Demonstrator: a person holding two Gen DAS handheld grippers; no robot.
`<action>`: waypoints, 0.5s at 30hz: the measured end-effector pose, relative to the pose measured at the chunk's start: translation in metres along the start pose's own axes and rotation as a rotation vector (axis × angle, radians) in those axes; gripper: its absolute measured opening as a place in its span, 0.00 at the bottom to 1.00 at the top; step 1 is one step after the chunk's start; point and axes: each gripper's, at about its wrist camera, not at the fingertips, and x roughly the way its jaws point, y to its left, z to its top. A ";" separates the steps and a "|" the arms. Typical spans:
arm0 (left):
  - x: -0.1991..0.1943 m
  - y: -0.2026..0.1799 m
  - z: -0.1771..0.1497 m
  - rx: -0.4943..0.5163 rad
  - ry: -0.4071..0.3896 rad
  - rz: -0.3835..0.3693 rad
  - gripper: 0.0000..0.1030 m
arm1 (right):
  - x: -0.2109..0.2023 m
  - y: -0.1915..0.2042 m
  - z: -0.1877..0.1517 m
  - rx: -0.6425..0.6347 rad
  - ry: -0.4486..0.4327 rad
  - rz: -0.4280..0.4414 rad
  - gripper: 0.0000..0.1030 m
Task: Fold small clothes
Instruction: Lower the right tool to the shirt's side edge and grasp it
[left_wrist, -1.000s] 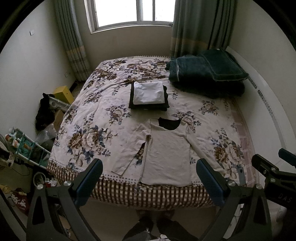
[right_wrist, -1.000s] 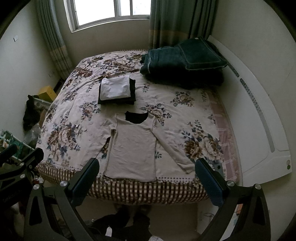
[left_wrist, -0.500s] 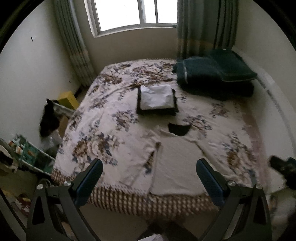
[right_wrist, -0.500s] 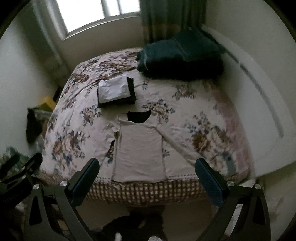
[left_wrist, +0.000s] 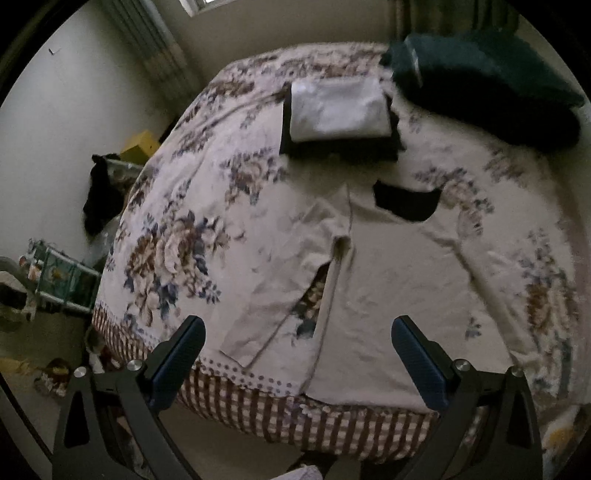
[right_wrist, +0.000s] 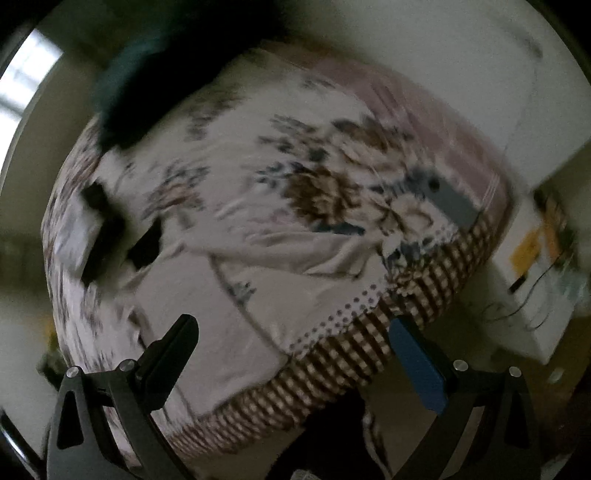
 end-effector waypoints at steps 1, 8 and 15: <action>0.012 -0.008 -0.002 0.000 0.005 0.018 1.00 | 0.022 -0.015 0.013 0.028 0.020 -0.002 1.00; 0.113 -0.065 -0.017 -0.029 0.130 0.090 1.00 | 0.187 -0.091 0.075 0.111 0.117 -0.025 0.96; 0.198 -0.110 -0.043 -0.062 0.310 0.107 1.00 | 0.309 -0.125 0.074 0.211 0.272 0.013 0.82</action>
